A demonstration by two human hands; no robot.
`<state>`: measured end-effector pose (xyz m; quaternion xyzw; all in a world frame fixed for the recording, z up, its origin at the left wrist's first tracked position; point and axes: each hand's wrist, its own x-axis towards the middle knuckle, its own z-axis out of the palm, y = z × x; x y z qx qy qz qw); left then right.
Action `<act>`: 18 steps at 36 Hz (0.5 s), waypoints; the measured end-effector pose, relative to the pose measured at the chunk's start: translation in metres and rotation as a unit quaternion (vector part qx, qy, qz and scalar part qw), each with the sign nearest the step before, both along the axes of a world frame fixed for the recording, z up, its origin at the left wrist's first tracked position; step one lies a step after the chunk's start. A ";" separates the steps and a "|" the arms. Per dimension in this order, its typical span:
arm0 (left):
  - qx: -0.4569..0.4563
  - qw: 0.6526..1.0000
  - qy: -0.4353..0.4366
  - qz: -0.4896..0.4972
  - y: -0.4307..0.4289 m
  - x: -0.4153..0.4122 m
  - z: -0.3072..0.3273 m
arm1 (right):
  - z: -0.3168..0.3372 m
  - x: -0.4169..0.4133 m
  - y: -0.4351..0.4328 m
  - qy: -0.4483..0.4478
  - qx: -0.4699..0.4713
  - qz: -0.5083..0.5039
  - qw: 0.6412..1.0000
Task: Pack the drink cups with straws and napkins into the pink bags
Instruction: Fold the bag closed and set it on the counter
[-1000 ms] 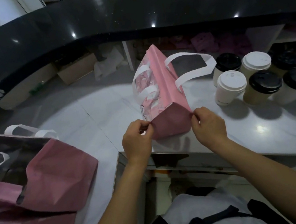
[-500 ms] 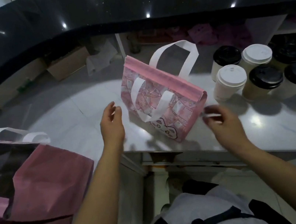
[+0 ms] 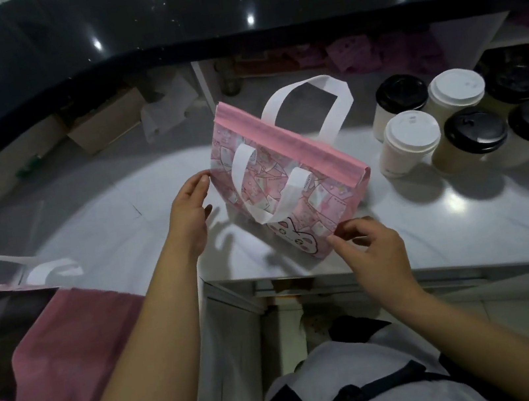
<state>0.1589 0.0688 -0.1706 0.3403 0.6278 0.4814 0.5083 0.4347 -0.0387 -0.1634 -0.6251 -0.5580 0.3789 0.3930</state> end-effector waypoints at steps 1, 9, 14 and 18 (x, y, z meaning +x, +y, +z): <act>0.003 1.000 -0.002 0.008 0.001 -0.001 -0.001 | 0.000 0.001 0.001 0.000 -0.001 -0.004 1.000; -0.018 0.995 -0.098 -0.014 -0.001 -0.011 -0.009 | 0.002 0.016 0.005 0.002 -0.009 0.009 1.000; -0.024 0.988 -0.141 -0.055 -0.002 -0.018 -0.007 | 0.006 0.029 0.006 -0.019 -0.010 0.031 0.999; -0.028 0.990 -0.135 -0.028 0.002 -0.013 -0.007 | 0.007 0.029 0.001 -0.033 -0.016 0.061 0.997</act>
